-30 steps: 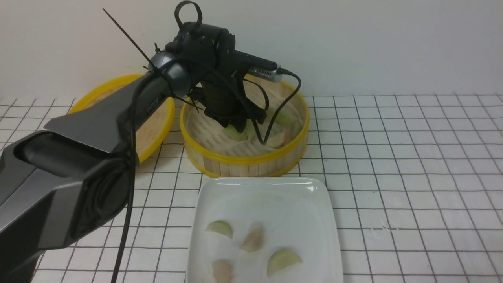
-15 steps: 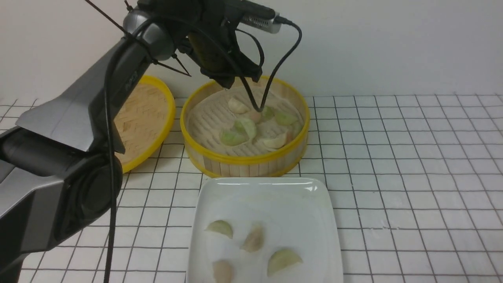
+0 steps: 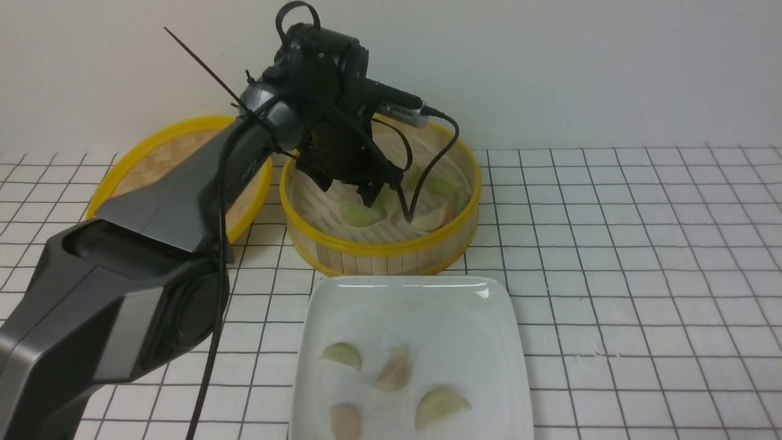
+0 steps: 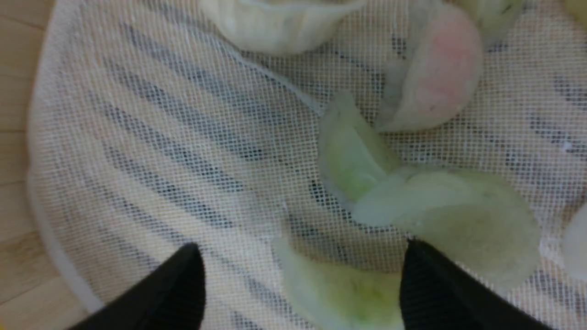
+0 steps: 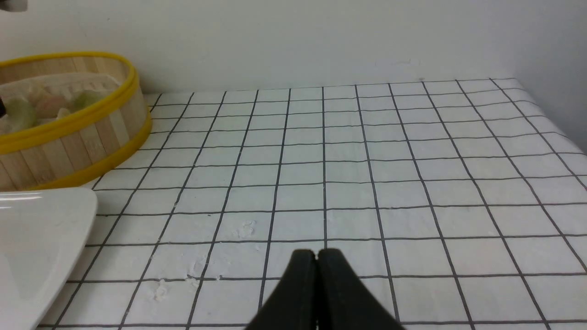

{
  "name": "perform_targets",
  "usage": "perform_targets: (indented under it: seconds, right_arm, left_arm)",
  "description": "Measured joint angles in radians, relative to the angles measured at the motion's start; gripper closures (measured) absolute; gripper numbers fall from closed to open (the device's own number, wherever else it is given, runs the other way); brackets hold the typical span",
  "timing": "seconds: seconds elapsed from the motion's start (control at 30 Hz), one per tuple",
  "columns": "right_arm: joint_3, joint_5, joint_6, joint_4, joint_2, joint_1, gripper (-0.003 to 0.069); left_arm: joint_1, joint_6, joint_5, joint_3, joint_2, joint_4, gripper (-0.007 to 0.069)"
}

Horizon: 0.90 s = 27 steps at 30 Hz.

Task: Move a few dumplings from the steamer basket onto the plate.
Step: Use the left arm to grab a dumpling from the steamer

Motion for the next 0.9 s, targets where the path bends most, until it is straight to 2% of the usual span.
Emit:
perform_targets:
  seconds: [0.37, 0.63, 0.9]
  right_arm:
    - [0.000, 0.000, 0.000, 0.000, 0.000, 0.000, 0.0669]
    - [0.000, 0.000, 0.000, 0.000, 0.000, 0.000, 0.0669]
    - [0.000, 0.000, 0.001, 0.000, 0.000, 0.000, 0.0669]
  left_arm:
    - [0.000, -0.009, 0.000, 0.000, -0.007, -0.094, 0.0074]
    - [0.000, -0.041, 0.000, 0.028, -0.078, -0.104, 0.0071]
    - [0.000, -0.038, 0.000, 0.088, -0.033, -0.100, 0.0071]
